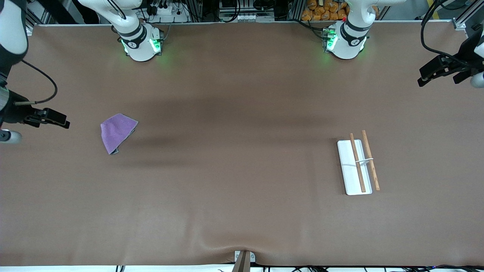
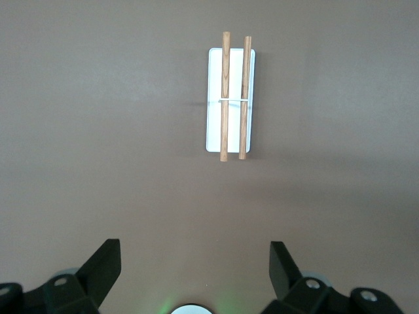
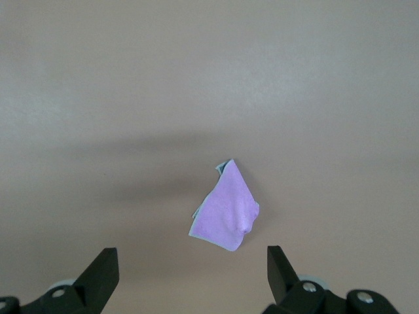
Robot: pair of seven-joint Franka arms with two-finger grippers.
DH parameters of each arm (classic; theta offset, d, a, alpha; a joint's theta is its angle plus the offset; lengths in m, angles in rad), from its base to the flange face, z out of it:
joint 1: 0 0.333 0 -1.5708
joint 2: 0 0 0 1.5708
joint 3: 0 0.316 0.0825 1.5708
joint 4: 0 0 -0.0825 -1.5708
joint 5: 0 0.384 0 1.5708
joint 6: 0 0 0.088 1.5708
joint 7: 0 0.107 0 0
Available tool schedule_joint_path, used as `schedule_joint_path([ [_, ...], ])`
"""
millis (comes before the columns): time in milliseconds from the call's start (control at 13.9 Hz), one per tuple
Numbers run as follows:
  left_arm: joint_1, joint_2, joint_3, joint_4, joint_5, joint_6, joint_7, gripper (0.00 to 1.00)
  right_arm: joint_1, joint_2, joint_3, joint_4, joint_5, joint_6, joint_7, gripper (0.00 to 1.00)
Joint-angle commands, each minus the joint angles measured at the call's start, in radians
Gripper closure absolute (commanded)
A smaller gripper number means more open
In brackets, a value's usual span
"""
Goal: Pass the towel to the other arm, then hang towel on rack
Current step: 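Move the right gripper down to the lavender towel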
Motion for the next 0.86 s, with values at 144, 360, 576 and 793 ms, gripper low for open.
schedule_joint_path([
  [144, 0.004, 0.027, -0.005, 0.02, 0.007, -0.017, 0.01, 0.0, -0.015, 0.052, 0.005, -0.035, -0.009, 0.024, 0.002, 0.0],
  [360, 0.005, 0.044, -0.005, 0.025, 0.001, -0.009, 0.021, 0.0, -0.034, 0.052, 0.006, -0.125, -0.008, 0.09, 0.002, 0.0],
  [576, -0.004, 0.067, -0.005, 0.041, -0.004, -0.008, 0.02, 0.0, -0.035, 0.051, 0.005, -0.196, -0.008, 0.158, 0.002, 0.0],
  [793, 0.004, 0.075, -0.005, 0.048, -0.006, -0.008, 0.021, 0.0, -0.041, 0.052, 0.005, -0.265, -0.008, 0.231, 0.002, 0.0],
])
